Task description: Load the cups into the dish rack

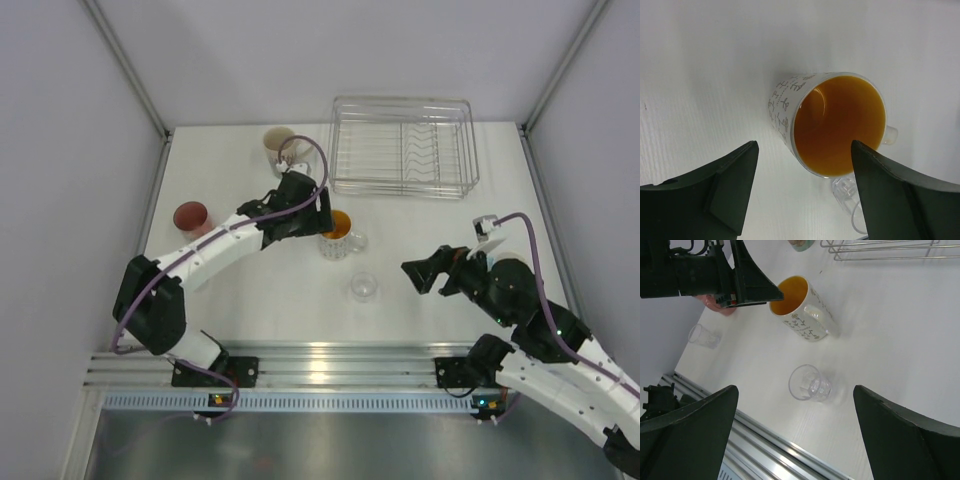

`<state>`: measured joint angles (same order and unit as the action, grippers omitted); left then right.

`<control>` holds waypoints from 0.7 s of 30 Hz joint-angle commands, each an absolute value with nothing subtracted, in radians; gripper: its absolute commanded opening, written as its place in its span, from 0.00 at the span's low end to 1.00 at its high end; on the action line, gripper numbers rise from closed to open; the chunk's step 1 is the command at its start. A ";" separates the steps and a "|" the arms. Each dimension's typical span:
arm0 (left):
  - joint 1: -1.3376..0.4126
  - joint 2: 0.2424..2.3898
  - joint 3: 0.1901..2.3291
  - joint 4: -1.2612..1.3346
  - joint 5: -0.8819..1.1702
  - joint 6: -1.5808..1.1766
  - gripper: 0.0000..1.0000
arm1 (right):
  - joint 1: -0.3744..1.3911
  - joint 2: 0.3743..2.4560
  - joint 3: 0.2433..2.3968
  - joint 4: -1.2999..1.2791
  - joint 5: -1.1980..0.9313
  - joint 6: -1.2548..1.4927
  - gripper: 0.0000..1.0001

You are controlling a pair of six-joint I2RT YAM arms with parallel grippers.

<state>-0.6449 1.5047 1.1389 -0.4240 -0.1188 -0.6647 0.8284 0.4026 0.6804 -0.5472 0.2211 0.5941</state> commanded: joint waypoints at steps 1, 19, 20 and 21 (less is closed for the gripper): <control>-0.644 1.534 1.131 -0.382 -0.091 -0.683 0.80 | 0.838 0.391 0.680 -0.552 0.232 0.581 0.99; -0.644 1.609 1.106 -0.380 -0.078 -0.687 0.31 | 0.838 0.428 0.672 -0.549 0.222 0.589 0.99; -0.644 1.600 1.106 -0.380 -0.078 -0.680 0.27 | 0.838 0.429 0.670 -0.545 0.218 0.588 0.99; -0.644 1.594 1.106 -0.380 -0.074 -0.673 0.19 | 0.838 0.436 0.667 -0.538 0.213 0.588 0.99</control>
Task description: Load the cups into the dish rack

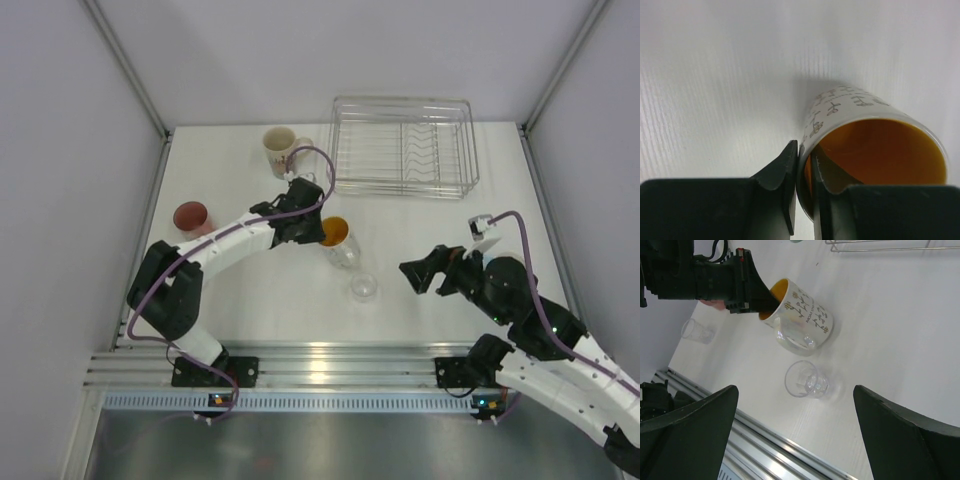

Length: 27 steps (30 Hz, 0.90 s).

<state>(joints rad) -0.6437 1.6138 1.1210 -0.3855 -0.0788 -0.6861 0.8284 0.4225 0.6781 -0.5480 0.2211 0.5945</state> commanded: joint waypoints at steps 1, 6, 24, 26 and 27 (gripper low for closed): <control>-0.643 1.591 1.106 -0.380 -0.072 -0.666 0.16 | 0.838 0.437 0.666 -0.528 0.203 0.591 0.99; -0.643 1.539 1.077 -0.345 -0.074 -0.627 0.00 | 0.838 0.466 0.664 -0.480 0.135 0.588 1.00; -0.635 1.121 0.899 -0.094 -0.150 -0.557 0.00 | 0.838 0.618 0.718 -0.316 -0.055 0.592 0.99; -0.634 1.059 0.852 -0.036 -0.089 -0.569 0.00 | 0.838 0.626 0.701 -0.267 -0.107 0.600 0.98; -0.634 1.037 0.838 0.025 -0.066 -0.574 0.00 | 0.838 0.629 0.696 -0.220 -0.121 0.612 0.97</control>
<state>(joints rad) -0.6361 1.1389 0.8566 -0.2657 -0.1631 -0.5472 0.8284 0.6243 0.6704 -0.3813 -0.0296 0.5892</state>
